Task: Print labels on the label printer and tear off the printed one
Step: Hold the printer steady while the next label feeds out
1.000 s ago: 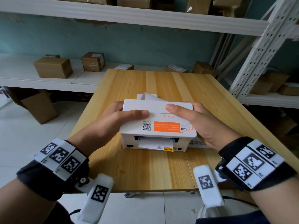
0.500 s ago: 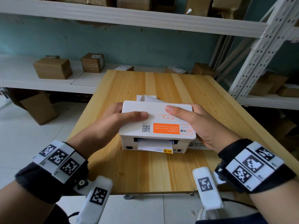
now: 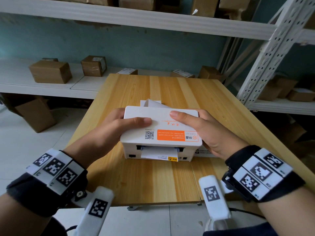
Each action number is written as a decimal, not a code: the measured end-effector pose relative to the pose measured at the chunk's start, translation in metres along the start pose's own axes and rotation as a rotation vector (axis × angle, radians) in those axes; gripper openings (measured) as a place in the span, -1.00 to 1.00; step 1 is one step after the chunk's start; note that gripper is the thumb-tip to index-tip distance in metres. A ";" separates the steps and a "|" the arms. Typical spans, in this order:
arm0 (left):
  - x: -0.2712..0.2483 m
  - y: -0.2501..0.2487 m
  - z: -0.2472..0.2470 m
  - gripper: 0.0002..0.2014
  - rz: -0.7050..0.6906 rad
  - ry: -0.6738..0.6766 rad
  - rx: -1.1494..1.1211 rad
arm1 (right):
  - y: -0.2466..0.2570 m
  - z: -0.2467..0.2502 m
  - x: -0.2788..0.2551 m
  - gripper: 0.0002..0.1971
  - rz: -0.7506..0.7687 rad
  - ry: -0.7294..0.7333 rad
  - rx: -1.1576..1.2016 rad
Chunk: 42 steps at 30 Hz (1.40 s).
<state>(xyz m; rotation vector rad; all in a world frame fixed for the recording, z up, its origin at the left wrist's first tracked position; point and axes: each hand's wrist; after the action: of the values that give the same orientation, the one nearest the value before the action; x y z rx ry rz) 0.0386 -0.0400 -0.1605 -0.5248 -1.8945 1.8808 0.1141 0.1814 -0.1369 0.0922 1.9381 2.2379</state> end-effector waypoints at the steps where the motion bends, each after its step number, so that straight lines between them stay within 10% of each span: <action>1: 0.000 0.000 0.000 -0.71 0.002 0.000 0.003 | 0.000 0.000 0.000 -0.73 0.001 0.000 -0.003; 42: 0.000 0.000 0.001 -0.66 0.030 -0.002 0.009 | -0.002 0.001 0.002 -0.72 0.041 -0.002 -0.007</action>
<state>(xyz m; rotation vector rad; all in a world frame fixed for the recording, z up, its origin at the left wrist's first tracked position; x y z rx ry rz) 0.0383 -0.0405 -0.1606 -0.5522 -1.8882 1.9087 0.1127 0.1834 -0.1388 0.1349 1.9443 2.2692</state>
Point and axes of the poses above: each hand's wrist, its own x-axis towards the middle knuckle, its own z-axis out of the back of the hand, y = z × x, and after that the axes turned 7 degrees about -y, right-handed
